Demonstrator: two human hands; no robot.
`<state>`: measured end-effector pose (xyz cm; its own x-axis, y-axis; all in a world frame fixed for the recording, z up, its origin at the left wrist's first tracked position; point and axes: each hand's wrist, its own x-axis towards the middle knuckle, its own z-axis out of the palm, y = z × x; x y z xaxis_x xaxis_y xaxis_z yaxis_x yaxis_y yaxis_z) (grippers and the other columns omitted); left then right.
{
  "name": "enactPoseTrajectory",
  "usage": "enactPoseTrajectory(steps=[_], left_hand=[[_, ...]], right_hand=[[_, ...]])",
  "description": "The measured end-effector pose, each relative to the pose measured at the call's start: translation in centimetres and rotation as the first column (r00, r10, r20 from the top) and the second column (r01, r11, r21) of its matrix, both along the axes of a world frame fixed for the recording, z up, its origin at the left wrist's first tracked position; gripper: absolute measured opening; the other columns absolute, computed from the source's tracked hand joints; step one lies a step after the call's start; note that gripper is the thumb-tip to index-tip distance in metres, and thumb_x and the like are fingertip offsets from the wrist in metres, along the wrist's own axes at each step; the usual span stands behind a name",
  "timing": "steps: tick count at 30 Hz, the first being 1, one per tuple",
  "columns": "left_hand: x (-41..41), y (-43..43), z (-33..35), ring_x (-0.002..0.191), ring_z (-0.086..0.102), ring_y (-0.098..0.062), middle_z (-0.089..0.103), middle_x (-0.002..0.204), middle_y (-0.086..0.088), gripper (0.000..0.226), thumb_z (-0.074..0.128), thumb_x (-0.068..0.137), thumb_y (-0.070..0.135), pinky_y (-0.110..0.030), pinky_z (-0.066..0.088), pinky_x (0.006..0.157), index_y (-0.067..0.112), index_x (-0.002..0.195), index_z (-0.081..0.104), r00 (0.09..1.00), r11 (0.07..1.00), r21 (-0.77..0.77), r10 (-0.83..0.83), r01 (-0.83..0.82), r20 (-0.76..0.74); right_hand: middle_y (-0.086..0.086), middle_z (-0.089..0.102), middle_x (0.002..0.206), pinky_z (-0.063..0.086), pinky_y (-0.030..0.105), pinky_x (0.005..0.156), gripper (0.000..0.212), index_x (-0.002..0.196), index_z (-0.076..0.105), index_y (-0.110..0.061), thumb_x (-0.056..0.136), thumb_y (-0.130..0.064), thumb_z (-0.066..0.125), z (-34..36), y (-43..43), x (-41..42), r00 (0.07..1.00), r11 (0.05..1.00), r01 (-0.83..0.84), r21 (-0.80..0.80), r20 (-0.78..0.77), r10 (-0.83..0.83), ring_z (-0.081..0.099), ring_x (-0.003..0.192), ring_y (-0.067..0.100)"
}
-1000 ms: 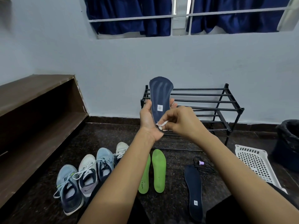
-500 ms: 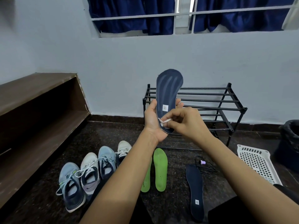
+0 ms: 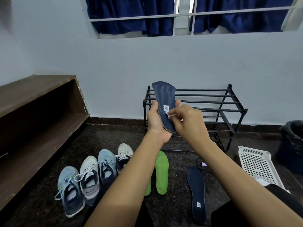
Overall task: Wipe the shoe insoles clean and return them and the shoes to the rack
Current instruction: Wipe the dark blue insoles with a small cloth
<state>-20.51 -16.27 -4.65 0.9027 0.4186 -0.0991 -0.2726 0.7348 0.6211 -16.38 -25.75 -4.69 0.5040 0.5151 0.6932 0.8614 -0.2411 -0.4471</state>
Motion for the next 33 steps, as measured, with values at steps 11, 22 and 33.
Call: enactPoseTrajectory(steps=[11,22,33], left_hand=[[0.4,1.3,-0.1,0.096,0.066,-0.027,0.068,0.094,-0.01,0.064,0.024,0.101,0.055,-0.04,0.053,0.081,0.007,0.104,0.066,0.999,0.999,0.012,0.034,-0.034,-0.017],[0.6,0.0,-0.4,0.08,0.068,-0.021,0.071,0.09,-0.009,0.064,0.024,0.101,0.054,-0.032,0.053,0.076,0.008,0.098,0.068,0.999,0.999,0.042,-0.002,0.004,-0.048],[0.6,1.0,-0.3,0.106,0.065,-0.028,0.07,0.103,-0.01,0.065,0.023,0.101,0.055,-0.041,0.05,0.094,0.007,0.124,0.062,0.997,0.996,0.078,0.051,-0.046,-0.061]], right_hand=[[-0.006,0.069,0.069,0.041,0.008,0.059,0.01,0.081,0.076,-0.018,0.076,-0.01,0.072,0.7,-0.3,-0.3,0.942,0.988,-0.119,-0.1,-0.326,0.08,0.058,0.062,0.0],[0.0,0.071,0.08,0.048,0.026,0.07,0.009,0.085,0.074,-0.017,0.08,-0.012,0.069,0.5,0.2,0.0,0.987,0.996,0.034,-0.088,-0.156,-0.047,0.064,0.073,0.016],[0.006,0.071,0.079,0.051,0.03,0.068,0.013,0.085,0.075,-0.013,0.077,-0.004,0.069,-0.4,0.0,-1.0,0.996,0.992,-0.049,-0.117,-0.077,0.041,0.064,0.069,0.02]])
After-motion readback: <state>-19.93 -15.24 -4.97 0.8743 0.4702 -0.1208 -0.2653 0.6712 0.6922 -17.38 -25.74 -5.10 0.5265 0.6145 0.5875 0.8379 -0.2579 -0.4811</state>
